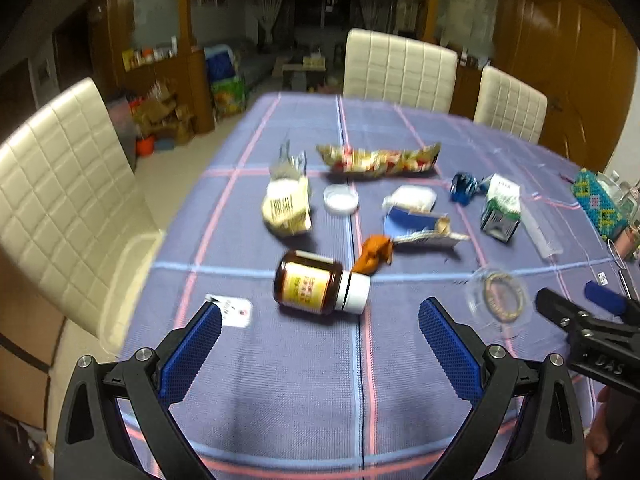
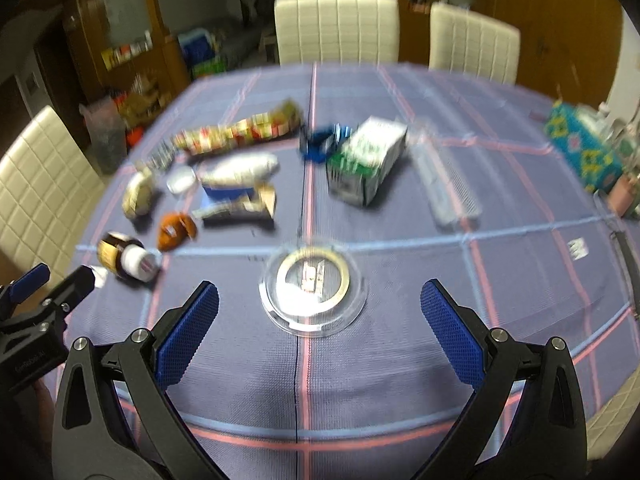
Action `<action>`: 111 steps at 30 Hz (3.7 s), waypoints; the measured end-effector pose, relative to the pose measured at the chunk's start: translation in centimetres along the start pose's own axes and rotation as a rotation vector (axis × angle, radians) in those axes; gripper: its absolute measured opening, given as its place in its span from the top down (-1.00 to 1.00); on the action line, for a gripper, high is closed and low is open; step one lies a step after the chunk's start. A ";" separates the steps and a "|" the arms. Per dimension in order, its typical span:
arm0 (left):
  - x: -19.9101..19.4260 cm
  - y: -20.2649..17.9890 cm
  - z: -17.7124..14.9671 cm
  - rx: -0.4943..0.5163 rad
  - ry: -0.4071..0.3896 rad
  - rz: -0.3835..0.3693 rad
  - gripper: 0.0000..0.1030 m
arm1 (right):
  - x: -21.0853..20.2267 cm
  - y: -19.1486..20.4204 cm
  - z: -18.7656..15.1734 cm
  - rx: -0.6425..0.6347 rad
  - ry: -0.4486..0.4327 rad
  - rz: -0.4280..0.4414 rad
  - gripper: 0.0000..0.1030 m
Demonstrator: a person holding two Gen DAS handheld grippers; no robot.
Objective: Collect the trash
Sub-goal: 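Reach the left tool to the brown medicine bottle and grasp it, then carry the bottle with the left tool over the clear bin and release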
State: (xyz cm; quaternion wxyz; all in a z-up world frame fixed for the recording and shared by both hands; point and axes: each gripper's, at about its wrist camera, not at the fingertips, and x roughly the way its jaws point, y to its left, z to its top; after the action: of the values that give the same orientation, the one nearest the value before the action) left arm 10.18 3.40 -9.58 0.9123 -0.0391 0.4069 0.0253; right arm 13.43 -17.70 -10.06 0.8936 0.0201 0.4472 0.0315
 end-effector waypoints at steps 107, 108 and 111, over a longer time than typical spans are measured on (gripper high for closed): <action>6.9 29.8 -0.3 -0.398 0.053 0.363 -0.55 | 10.1 38.2 4.5 -0.654 -0.005 0.273 -0.72; 6.8 30.1 -0.4 -0.402 0.051 0.372 -0.55 | 10.1 38.6 4.4 -0.662 -0.002 0.279 -0.72; 6.2 31.0 -0.8 -0.417 0.046 0.409 -0.55 | 10.4 39.9 4.2 -0.677 0.011 0.301 -0.73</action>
State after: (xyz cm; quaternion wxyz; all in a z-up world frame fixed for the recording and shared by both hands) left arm 11.29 34.31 -16.33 0.8511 -0.1434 0.4129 0.2910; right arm 21.47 22.83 -13.25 0.8326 -0.2113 0.4081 0.3090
